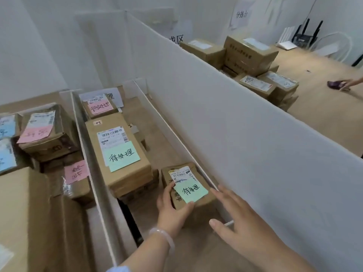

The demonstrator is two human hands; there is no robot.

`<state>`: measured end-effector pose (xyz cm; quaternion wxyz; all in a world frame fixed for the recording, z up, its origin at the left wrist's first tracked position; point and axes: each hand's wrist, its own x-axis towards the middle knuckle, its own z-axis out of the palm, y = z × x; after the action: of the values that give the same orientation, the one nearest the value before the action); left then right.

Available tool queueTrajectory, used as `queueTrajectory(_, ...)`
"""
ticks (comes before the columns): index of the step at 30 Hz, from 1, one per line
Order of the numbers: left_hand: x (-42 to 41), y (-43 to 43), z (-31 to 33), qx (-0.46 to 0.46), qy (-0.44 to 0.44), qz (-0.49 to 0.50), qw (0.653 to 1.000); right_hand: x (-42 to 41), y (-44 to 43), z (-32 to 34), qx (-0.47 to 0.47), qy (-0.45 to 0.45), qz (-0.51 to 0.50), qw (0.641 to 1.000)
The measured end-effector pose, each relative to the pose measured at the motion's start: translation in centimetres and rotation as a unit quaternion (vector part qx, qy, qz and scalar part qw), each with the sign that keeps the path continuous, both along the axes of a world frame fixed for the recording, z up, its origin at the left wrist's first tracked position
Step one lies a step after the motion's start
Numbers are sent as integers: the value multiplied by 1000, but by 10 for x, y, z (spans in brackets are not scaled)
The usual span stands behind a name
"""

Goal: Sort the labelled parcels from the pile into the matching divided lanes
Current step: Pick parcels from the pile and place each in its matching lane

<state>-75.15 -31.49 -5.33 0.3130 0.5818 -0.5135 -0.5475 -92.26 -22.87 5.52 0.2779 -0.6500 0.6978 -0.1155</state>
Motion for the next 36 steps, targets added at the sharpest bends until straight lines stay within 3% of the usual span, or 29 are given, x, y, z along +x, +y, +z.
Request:
queueTrajectory(5,-4,-17,-12,25,-74,-26,997,-13,-25,-16,-8,2,38,999)
queueTrajectory(12,-11,-46,-12,21,-112,47,992,-24,-48,-24,-10,-27,60,998)
queueTrajectory(16,-20,-37,-12,-1,-217,28,976,-25,-52,-25,-26,-34,50,998)
queueTrajectory(18,-20,-19,-15,-101,-329,-40,938,-25,-54,-26,-30,-31,53,998)
queueTrajectory(20,-20,-5,-22,-224,-425,-111,870,-24,-57,-26,-27,-22,66,997)
queueTrajectory(21,-20,-3,-25,-252,-457,-144,841,-24,-58,-27,-22,-18,69,997)
queueTrajectory(23,-17,-11,-26,-222,-491,-202,818,-26,-59,-28,-12,-18,67,998)
queueTrajectory(25,-12,-27,-20,-152,-509,-228,816,-27,-58,-30,-10,-19,69,997)
queueTrajectory(31,-9,-66,4,-75,-505,-221,831,-32,-54,-27,-1,-2,81,997)
queueTrajectory(36,-7,-20,28,-174,-484,-163,842,-31,-48,-15,-28,17,119,992)
